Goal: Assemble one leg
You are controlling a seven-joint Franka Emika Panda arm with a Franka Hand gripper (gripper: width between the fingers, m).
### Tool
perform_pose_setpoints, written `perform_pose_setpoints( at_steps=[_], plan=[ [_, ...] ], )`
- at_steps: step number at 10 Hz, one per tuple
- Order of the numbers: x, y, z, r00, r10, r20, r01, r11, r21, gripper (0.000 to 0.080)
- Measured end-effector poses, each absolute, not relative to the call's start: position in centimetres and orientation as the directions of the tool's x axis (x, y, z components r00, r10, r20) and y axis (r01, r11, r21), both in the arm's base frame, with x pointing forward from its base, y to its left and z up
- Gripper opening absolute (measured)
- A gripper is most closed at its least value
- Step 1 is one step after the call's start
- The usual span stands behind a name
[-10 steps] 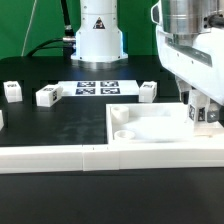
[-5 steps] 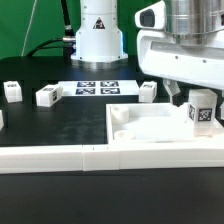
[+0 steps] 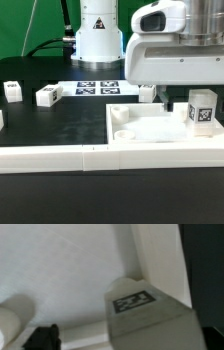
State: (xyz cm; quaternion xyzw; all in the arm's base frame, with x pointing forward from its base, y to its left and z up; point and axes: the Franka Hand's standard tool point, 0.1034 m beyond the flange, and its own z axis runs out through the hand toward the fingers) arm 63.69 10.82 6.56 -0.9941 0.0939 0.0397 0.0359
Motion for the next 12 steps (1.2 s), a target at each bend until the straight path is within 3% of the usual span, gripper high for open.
perform_pose_setpoints(
  at_steps=[3,4,5,6,7,9,12],
  plan=[
    [63.96,10.37,6.61,0.995,0.067,-0.072,0.061,-0.995,-0.083,0.0626],
    [63.95,10.39,6.6,0.996,0.053,-0.073,0.047,-0.996,-0.082,0.0626],
    [63.95,10.39,6.6,0.996,0.053,-0.073,0.047,-0.996,-0.082,0.0458],
    [63.95,10.39,6.6,0.996,0.053,-0.073,0.047,-0.996,-0.082,0.0458],
    [63.95,10.4,6.6,0.996,0.039,-0.074,0.033,-0.996,-0.081,0.0289],
    [63.99,10.39,6.53,0.997,-0.011,-0.072,-0.017,-0.997,-0.082,0.0291],
    [63.79,10.7,6.42,0.94,-0.328,-0.091,-0.334,-0.94,-0.069,0.0291]
  ],
)
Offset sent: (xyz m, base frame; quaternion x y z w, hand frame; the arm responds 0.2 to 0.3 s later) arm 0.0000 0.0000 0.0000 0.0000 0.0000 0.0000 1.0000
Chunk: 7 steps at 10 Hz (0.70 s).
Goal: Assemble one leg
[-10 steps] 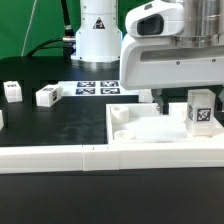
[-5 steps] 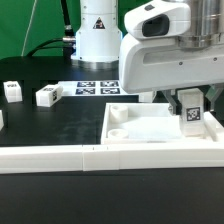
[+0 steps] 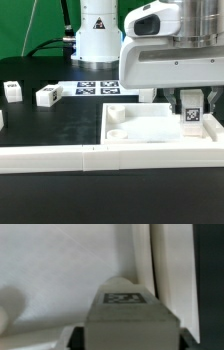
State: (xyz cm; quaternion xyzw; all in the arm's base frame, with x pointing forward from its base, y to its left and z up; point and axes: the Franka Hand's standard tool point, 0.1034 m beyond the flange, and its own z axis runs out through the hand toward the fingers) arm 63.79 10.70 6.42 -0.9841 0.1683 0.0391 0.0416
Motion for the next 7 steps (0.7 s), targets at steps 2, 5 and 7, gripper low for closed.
perform_pose_setpoints(
  at_steps=[2,5,7],
  plan=[
    [63.77,10.98,6.34,0.829,-0.548,-0.107,-0.556,-0.829,-0.057,0.0291],
    [63.65,11.56,6.38,0.602,-0.788,-0.13,-0.796,-0.605,-0.021,0.0292],
    [63.63,11.6,6.38,0.474,-0.87,-0.133,-0.878,-0.478,0.0,0.0292]
  ],
)
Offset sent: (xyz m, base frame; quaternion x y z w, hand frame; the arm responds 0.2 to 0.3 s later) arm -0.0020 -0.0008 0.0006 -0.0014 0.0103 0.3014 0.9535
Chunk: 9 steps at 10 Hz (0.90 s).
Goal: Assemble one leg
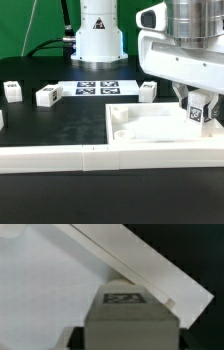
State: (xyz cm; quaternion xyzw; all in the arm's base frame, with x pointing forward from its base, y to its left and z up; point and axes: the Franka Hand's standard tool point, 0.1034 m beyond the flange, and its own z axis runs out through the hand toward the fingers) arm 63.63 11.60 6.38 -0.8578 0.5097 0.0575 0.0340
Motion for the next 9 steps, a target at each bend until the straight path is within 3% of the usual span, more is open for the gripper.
perform_pose_setpoints(
  at_steps=[4,5,6,7,8,9],
  plan=[
    [63.78,11.57,6.33,0.149,-0.98,-0.13,-0.987,-0.155,0.033,0.0292],
    [63.78,11.66,6.32,0.107,-0.986,-0.13,-0.993,-0.113,0.038,0.0368],
    [63.76,11.68,6.29,0.125,-0.984,-0.13,-0.991,-0.131,0.036,0.0368],
    [63.74,11.74,6.27,0.156,-0.979,-0.132,-0.986,-0.162,0.033,0.0503],
    [63.66,11.86,6.22,0.206,-0.969,-0.135,-0.977,-0.212,0.029,0.0503],
    [63.64,11.89,6.26,0.252,-0.958,-0.137,-0.966,-0.257,0.026,0.0623]
  ],
)
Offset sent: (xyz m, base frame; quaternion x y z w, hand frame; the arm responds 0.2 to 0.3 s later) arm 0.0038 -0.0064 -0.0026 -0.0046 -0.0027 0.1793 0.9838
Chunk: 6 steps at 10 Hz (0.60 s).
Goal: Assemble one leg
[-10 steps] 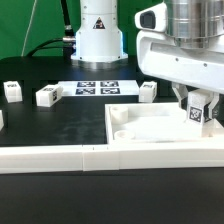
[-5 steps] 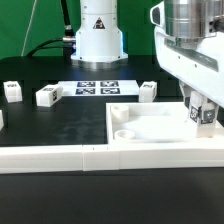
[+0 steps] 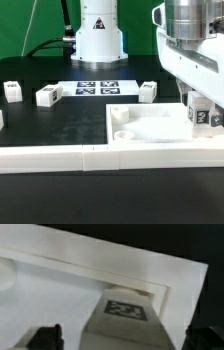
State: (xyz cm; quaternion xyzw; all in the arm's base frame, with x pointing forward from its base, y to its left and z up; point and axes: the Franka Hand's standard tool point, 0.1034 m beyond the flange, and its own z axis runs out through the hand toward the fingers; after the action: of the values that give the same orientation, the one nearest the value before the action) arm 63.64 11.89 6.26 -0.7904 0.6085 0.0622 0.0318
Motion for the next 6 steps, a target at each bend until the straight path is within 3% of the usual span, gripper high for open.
perform_pose_setpoints(
  at_steps=[4,6],
  plan=[
    [63.67,11.99,6.29,0.588,-0.798,-0.132,-0.807,-0.59,-0.024,0.0649],
    [63.86,11.93,6.46,0.772,-0.626,-0.113,-0.633,-0.772,-0.046,0.0649]
  ],
)
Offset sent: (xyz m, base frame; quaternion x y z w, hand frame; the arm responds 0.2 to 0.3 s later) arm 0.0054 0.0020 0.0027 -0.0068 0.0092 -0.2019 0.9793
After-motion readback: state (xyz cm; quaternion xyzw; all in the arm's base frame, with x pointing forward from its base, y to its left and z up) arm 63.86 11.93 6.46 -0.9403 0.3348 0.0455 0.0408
